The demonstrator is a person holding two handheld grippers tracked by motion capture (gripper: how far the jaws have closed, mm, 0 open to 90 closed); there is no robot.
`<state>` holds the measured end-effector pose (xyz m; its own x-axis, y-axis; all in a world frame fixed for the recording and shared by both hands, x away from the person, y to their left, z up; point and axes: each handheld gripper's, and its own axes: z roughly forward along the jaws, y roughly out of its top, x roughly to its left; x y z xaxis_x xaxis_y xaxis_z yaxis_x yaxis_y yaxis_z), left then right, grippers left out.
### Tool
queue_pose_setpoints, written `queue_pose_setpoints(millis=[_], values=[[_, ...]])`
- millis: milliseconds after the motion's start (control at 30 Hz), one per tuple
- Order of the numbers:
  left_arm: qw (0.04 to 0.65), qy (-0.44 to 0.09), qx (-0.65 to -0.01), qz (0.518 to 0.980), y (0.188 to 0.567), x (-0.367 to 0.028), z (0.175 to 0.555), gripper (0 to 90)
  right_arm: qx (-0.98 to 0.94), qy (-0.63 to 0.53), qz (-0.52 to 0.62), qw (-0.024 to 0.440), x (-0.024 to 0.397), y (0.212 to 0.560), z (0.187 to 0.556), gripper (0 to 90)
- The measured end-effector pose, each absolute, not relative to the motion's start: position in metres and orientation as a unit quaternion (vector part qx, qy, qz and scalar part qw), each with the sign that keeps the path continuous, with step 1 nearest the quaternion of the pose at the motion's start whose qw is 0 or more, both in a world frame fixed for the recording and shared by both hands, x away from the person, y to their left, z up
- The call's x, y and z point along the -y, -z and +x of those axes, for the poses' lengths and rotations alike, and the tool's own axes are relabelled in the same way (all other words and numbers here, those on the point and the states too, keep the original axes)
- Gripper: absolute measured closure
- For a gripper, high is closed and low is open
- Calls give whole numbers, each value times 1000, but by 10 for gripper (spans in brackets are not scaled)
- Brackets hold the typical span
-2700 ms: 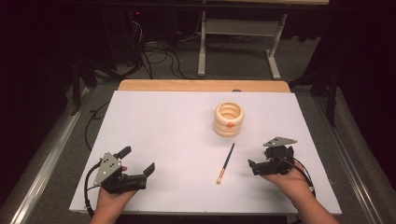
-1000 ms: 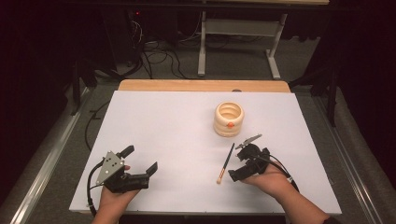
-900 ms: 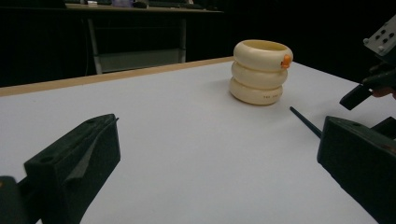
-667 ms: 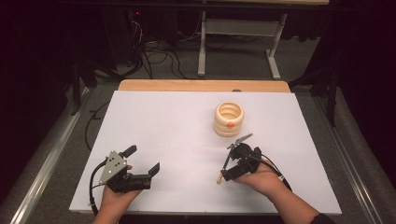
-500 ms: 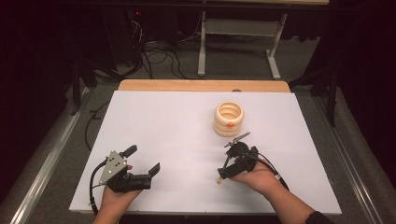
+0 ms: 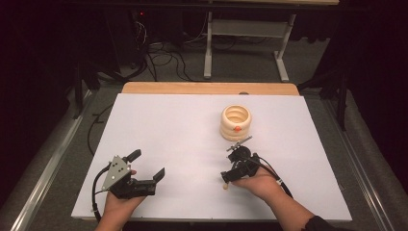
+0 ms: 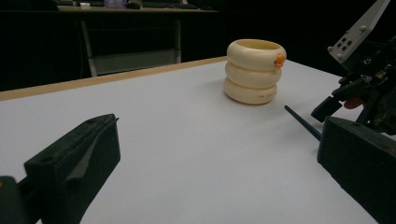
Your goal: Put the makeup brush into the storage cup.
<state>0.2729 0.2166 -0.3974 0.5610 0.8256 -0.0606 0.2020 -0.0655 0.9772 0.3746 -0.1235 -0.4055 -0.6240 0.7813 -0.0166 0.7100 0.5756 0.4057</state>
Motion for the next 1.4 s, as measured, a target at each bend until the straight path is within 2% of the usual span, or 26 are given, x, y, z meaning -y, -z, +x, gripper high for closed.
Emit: queue_pose_setpoints(millis=[67,167,300,600,833,1233,1400], values=[[568,-274,-379,677,397,-217,273,1,-882,-183,423,97,124,406,375,172],[568,-274,-380,676,397,-218,273,1,-885,-175,423,89,123,408,375,233],[570,-274,-382,674,397,-218,273,1,-891,-167,410,103,123,408,372,279],[570,-273,-382,674,397,-218,273,1,-892,-169,405,105,124,407,369,343],[570,-273,-382,675,398,-219,274,1,-892,-165,407,102,127,405,370,447],[570,-271,-384,674,398,-220,274,2,-895,-158,405,99,127,403,372,472],[571,-270,-385,673,398,-221,274,1,-899,-158,396,100,128,403,372,530]])
